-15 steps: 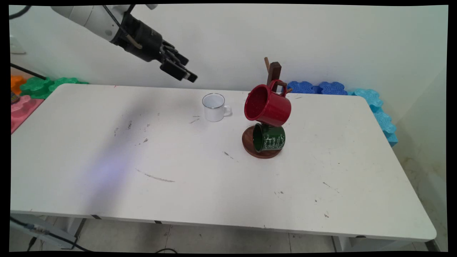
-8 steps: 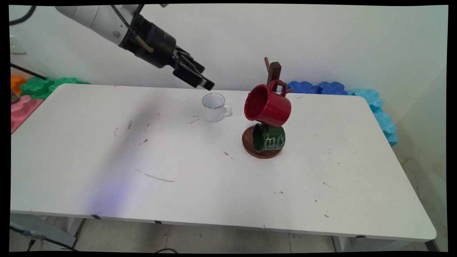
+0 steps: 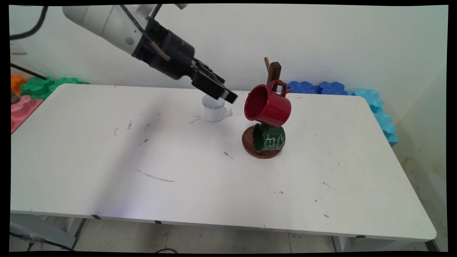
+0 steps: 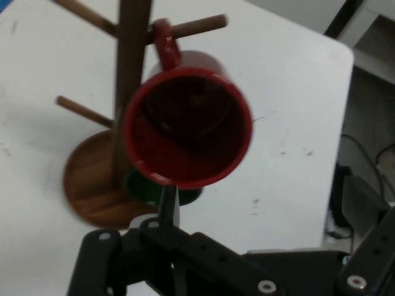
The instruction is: Pick up the red mug from the rack
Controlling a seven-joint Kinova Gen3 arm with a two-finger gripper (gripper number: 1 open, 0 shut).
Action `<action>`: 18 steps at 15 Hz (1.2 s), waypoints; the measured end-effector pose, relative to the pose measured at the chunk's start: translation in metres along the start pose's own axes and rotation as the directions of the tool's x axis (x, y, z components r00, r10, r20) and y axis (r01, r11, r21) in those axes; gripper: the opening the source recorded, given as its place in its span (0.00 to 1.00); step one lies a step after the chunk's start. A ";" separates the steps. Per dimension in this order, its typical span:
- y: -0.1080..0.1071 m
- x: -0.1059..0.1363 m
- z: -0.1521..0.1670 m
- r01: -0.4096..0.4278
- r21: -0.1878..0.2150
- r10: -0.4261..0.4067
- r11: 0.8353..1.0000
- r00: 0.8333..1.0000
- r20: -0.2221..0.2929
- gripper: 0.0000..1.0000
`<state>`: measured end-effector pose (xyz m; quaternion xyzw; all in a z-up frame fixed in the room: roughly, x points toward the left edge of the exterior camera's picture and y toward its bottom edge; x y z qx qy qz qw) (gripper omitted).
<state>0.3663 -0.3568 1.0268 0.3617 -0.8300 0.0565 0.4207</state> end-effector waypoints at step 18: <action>0.032 0.000 0.060 0.265 -0.026 -0.266 0.964 0.962 -0.066 1.00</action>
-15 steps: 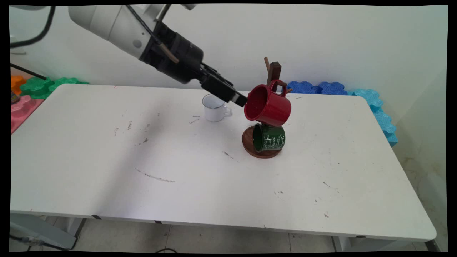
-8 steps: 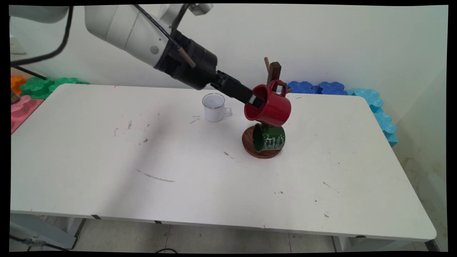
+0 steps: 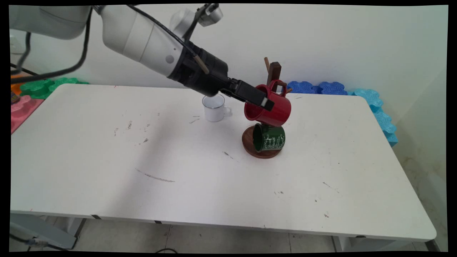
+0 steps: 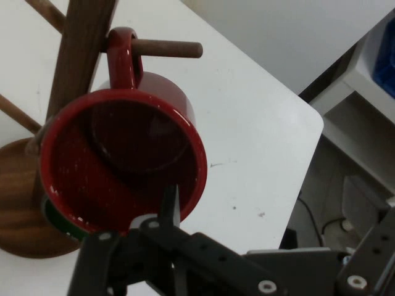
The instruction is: Pick up the red mug from the rack
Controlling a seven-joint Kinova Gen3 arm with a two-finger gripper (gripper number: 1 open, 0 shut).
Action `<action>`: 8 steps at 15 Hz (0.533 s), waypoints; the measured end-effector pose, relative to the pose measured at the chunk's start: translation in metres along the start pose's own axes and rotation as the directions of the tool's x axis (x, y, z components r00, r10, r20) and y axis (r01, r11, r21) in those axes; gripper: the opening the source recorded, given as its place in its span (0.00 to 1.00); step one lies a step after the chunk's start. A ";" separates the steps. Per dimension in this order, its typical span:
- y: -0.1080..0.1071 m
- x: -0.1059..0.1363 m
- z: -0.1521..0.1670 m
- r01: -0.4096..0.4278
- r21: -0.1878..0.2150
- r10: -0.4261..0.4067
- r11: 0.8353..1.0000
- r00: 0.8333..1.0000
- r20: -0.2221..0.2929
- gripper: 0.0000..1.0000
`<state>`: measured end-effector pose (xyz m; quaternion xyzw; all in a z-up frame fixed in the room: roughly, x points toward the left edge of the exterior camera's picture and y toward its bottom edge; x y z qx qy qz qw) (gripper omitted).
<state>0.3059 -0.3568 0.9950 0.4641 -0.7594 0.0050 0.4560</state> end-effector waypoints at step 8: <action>-0.004 0.003 0.024 0.029 -0.004 -0.029 1.000 0.999 -0.020 1.00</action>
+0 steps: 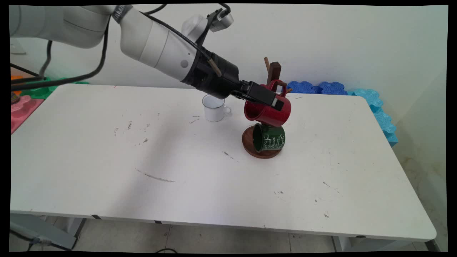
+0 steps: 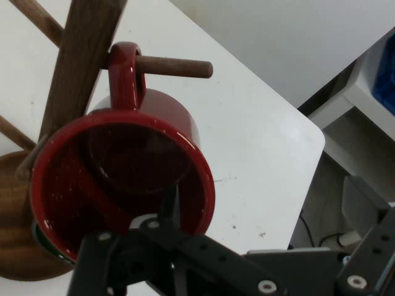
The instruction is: Pick up the red mug from the rack
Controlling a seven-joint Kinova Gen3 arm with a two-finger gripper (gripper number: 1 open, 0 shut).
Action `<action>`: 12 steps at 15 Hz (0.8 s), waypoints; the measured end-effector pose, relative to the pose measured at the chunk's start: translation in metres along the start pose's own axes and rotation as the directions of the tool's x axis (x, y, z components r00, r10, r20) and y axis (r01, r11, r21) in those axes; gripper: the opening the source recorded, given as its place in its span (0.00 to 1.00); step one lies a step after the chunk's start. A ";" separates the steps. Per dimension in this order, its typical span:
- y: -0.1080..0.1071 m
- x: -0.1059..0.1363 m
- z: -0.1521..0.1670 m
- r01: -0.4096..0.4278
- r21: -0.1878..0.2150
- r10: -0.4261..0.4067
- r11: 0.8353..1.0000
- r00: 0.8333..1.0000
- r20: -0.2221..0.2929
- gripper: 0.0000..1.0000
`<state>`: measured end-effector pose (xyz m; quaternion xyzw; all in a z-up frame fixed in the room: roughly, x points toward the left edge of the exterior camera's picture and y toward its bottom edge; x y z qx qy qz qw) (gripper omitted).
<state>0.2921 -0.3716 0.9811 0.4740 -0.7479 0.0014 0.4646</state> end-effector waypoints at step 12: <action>-0.006 0.001 0.023 -0.005 0.007 0.005 1.000 1.000 -0.001 1.00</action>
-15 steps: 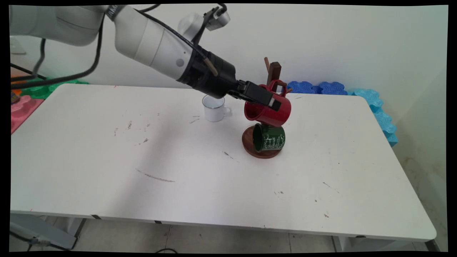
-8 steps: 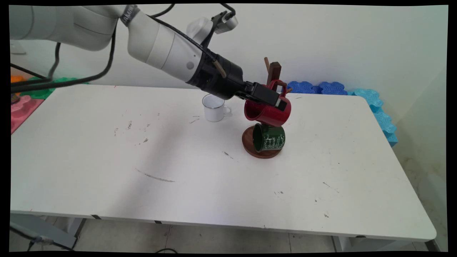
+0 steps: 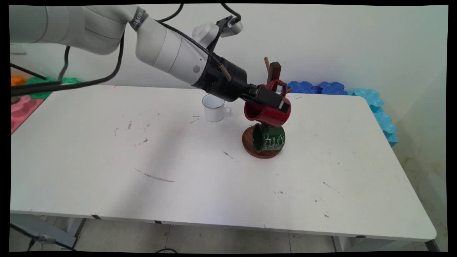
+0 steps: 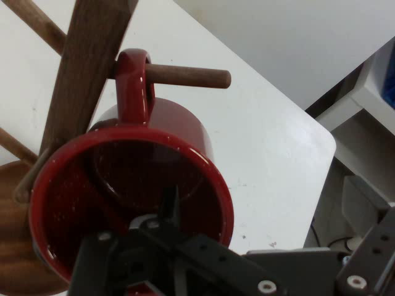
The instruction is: Pick up the red mug from the rack, then place the picked object on the table
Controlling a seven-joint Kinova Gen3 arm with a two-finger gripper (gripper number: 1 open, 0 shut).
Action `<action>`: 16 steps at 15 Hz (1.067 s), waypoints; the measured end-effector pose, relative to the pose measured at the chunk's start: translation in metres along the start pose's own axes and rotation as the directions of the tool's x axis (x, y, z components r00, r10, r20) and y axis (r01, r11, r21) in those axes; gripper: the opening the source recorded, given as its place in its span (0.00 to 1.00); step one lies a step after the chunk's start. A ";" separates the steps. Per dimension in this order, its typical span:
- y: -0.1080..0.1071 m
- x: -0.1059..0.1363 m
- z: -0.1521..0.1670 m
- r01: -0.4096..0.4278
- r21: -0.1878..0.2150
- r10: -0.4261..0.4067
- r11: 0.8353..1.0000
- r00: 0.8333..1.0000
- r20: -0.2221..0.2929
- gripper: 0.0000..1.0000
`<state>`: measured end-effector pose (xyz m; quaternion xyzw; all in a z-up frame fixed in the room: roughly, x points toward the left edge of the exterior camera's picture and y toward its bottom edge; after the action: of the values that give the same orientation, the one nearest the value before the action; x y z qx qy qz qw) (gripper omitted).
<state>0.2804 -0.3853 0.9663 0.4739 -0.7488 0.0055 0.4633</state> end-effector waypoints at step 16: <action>-0.004 -0.002 0.004 -0.026 0.011 0.026 1.000 1.000 0.003 0.00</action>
<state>0.2807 -0.3881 0.9609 0.4664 -0.7556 0.0149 0.4596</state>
